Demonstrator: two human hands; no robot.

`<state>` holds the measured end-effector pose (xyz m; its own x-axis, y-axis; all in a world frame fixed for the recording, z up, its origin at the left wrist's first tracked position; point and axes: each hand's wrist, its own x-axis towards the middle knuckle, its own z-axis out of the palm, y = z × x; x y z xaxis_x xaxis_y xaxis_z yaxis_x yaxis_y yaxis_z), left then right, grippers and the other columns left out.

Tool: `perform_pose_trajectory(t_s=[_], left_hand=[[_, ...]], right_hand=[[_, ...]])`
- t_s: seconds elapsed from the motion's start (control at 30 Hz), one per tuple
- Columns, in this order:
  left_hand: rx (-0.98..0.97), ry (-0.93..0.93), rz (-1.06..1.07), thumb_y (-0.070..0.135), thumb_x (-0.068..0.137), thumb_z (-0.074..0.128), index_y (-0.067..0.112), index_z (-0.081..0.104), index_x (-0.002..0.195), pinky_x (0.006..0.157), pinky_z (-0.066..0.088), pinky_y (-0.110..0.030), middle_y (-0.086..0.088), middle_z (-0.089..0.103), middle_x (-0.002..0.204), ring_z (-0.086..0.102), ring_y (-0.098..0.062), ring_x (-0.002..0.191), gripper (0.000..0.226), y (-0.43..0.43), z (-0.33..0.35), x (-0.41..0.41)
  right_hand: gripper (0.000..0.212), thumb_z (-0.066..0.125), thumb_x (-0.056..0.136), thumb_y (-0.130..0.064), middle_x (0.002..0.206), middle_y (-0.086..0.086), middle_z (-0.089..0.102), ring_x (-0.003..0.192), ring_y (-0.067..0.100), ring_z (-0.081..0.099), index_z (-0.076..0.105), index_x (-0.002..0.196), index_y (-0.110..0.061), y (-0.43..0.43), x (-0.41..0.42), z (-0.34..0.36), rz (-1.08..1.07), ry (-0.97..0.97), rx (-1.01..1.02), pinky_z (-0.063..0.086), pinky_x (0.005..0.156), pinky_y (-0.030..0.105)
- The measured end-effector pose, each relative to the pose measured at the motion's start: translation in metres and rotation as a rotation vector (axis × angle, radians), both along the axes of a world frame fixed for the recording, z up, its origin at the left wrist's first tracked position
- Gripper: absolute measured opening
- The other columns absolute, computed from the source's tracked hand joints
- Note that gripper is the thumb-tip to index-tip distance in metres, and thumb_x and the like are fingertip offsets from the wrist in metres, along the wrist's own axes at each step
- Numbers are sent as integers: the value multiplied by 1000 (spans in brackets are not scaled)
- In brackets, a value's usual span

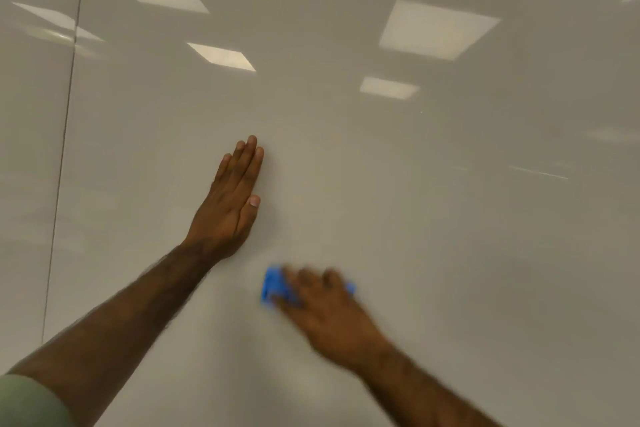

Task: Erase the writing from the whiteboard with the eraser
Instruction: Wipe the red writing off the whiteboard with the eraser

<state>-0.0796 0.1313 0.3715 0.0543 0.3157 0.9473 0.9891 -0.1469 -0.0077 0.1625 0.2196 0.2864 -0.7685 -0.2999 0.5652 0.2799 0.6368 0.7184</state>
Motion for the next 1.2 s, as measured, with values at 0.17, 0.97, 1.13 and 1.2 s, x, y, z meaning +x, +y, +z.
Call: perform_pose_trajectory(t_s=[0.17, 0.97, 1.13, 1.2], left_hand=[[-2, 75, 76, 25, 104, 28, 7, 12, 167, 134, 1, -40, -6, 3, 177, 2, -22, 164, 67, -1, 0, -7], [5, -98, -169, 24, 106, 23, 5, 13, 166, 134, 0, -40, -5, 3, 177, 1, -23, 165, 64, -33, -16, -51], [3, -120, -208, 23, 105, 23, 3, 15, 166, 134, 1, -43, -8, 5, 177, 2, -24, 165, 64, -33, -15, -52], [8, -127, -232, 23, 105, 23, 4, 14, 166, 134, 0, -40, -6, 5, 177, 2, -24, 165, 64, -33, -16, -53]], right_hand=[[33, 37, 109, -36, 143, 14, 53, 122, 34, 54, 51, 138, -30, 5, -3, 44, 8, -224, 56, 42, 96, 40], [44, 53, 100, -24, 144, 16, 49, 118, 43, 50, 52, 143, -31, -8, -47, 255, -93, 486, -56, 39, 92, 50], [55, 57, 92, -19, 146, 19, 43, 118, 44, 46, 49, 145, -27, -19, -63, 286, -157, 595, -99, 36, 91, 51], [53, 59, 92, -15, 144, 21, 47, 114, 44, 51, 53, 143, -27, -27, -84, 233, -121, 496, -63, 37, 89, 49]])
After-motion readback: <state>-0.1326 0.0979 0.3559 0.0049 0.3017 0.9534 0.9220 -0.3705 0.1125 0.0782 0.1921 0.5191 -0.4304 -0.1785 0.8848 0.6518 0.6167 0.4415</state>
